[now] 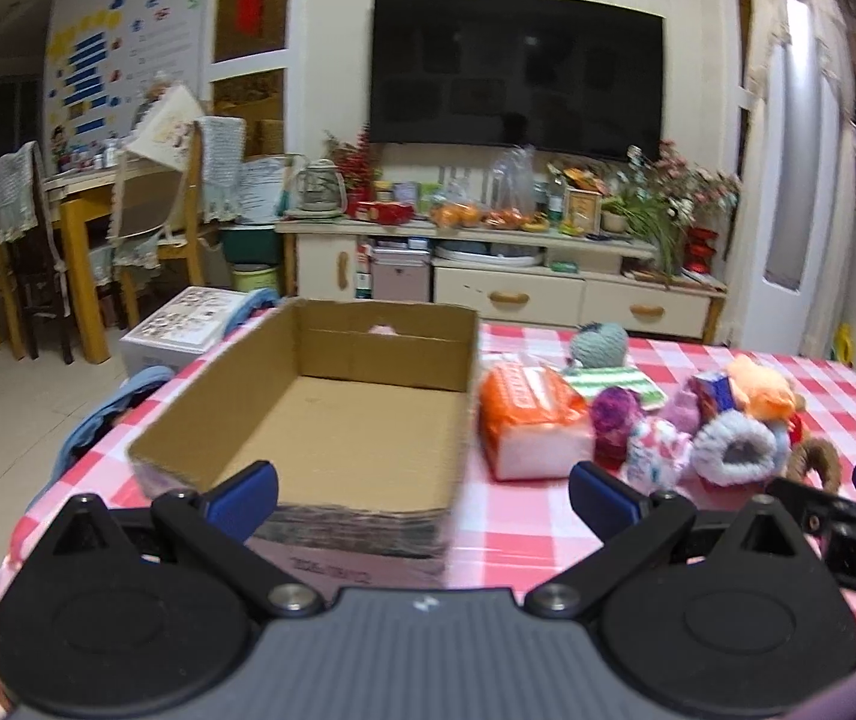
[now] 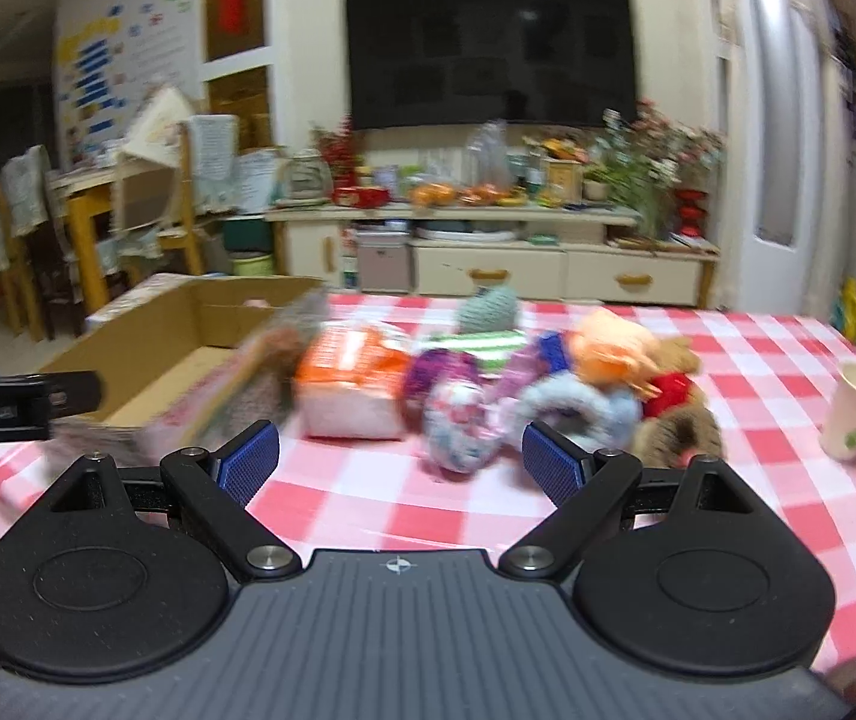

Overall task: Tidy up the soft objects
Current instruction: 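Move both grippers toward the pile of soft items, then grasp the floral-print pouch with the left gripper while the right grasps the brown fuzzy sock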

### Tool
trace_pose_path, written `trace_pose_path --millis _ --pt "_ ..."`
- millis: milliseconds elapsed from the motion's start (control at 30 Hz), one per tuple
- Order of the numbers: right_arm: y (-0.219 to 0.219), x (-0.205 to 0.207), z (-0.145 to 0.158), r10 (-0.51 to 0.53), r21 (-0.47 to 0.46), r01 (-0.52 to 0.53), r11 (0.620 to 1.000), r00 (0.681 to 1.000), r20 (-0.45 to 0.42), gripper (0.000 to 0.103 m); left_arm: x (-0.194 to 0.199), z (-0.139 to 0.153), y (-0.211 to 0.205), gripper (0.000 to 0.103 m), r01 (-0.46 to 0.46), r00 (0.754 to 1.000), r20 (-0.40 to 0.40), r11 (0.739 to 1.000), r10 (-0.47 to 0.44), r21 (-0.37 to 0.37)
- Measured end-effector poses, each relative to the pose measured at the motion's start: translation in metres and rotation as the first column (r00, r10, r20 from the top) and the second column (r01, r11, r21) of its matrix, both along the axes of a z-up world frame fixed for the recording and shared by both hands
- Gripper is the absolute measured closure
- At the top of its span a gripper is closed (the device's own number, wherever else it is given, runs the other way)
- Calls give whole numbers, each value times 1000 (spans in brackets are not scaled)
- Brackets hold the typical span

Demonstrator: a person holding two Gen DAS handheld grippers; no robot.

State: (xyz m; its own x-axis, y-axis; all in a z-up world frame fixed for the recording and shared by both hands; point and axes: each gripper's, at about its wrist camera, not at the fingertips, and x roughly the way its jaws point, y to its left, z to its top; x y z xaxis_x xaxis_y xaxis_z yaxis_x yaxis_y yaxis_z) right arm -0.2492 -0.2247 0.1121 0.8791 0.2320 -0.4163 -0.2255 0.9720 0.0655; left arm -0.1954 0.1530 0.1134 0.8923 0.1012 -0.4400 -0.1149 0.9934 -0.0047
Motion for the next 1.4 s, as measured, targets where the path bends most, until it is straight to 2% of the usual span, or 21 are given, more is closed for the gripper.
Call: trace_pose_path --millis 233,400,533,700,900,1067,1200,1400 --pt "-41 20 -22 -146 17 147 989 989 -36 0 19 -7 -35 1 100 995 -33 995 -99 14" --pt "-76 32 -36 -244 28 245 969 969 -47 0 39 -16 -66 2 188 980 -65 982 -186 26" --pt "-96 43 -43 -278 33 279 960 959 -51 0 64 -27 -93 11 259 961 -104 965 -255 35" --pt "-109 61 -53 -295 29 298 954 952 -88 0 103 -41 -122 11 316 940 -135 949 -312 5" --pt "-110 89 -64 -263 24 269 963 954 -147 0 146 -64 -133 15 333 927 -196 942 -321 31" --pt "-119 112 -67 -248 48 261 964 951 -187 0 174 -78 -130 19 312 921 -241 950 -306 -14" --pt "-117 122 -70 -246 29 257 966 949 -197 0 188 -83 -131 23 298 917 -264 954 -299 -45" --pt "-115 131 -73 -281 -11 284 959 942 -186 0 196 -86 -133 42 289 905 -302 954 -300 -82"
